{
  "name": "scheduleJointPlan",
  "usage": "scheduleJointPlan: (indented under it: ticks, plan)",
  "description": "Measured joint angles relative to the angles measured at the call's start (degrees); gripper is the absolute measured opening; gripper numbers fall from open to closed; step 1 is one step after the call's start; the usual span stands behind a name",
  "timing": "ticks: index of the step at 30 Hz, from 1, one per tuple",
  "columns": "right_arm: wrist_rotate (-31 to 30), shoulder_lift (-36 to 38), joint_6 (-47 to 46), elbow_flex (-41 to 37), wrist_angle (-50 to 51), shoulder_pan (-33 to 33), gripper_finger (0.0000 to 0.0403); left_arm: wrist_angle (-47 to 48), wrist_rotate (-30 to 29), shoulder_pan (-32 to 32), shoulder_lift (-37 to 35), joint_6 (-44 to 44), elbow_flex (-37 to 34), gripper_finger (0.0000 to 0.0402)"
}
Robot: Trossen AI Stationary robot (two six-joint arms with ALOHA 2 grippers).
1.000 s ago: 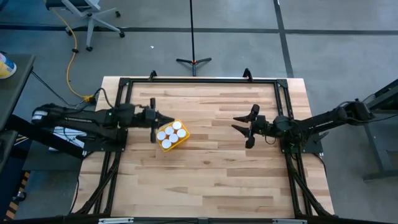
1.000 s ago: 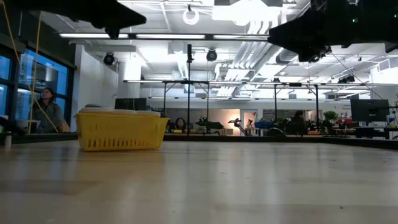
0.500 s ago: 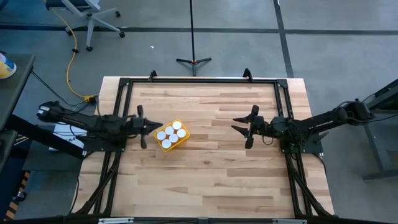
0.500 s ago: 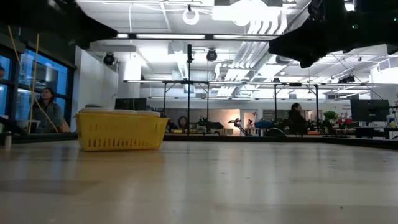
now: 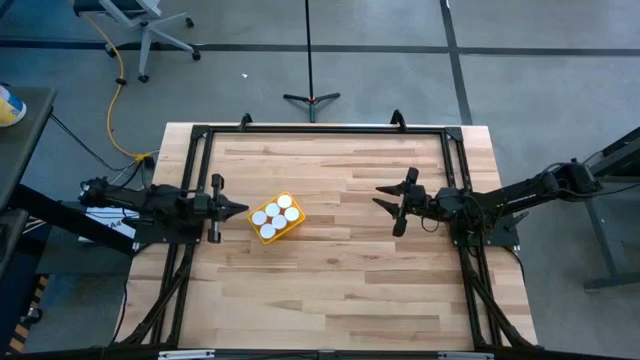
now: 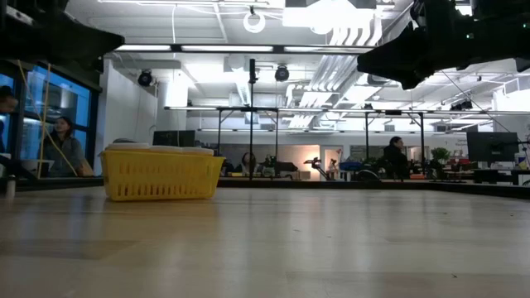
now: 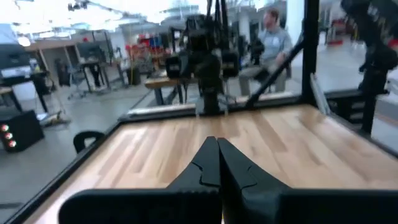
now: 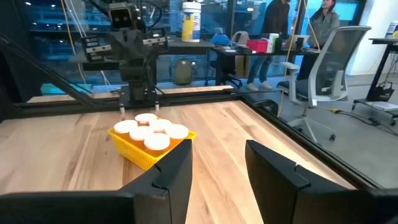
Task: Pick and place pill bottles into a basket
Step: Return to Home Position
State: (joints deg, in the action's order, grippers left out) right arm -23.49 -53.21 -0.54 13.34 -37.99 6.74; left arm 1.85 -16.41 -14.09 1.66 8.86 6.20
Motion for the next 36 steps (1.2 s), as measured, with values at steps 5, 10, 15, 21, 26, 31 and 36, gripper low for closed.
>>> scheduleJointPlan:
  ticks: [5, 10, 15, 21, 26, 31, 36]
  plan:
    - [-0.05, -0.02, 0.54, 0.00, -0.11, 0.00, 0.0140, 0.90, 3.69, 6.69, -1.23, 1.49, -0.13, 0.0023]
    - [0.40, -0.02, 0.98, 0.00, -0.42, 0.00, 0.0140, 1.70, 9.77, 13.73, -1.31, -1.39, -1.73, 0.0023]
    - [0.44, -0.02, 0.56, 0.00, 0.04, 0.00, 0.0140, -3.41, 13.07, 18.29, -0.89, -5.45, -5.50, 0.0023]
    - [-0.18, 0.95, 1.45, 0.00, -0.19, -0.02, 0.0114, -3.66, 12.75, 19.76, -1.26, -5.19, -5.51, 0.0023]
    - [0.46, 4.27, 6.80, -0.02, 1.48, -0.24, 0.0020, -2.98, 12.83, 19.72, -1.19, -5.35, -5.51, 0.0023]
    - [10.46, 9.38, 4.67, -0.15, 11.38, -3.92, 0.0013, -2.93, 12.91, 19.72, -1.17, -5.65, -5.51, 0.0024]
    - [10.85, 14.42, 3.02, -4.69, 10.22, -6.00, 0.0004, -2.93, 12.62, 19.72, -1.17, -5.61, -5.51, 0.0038]
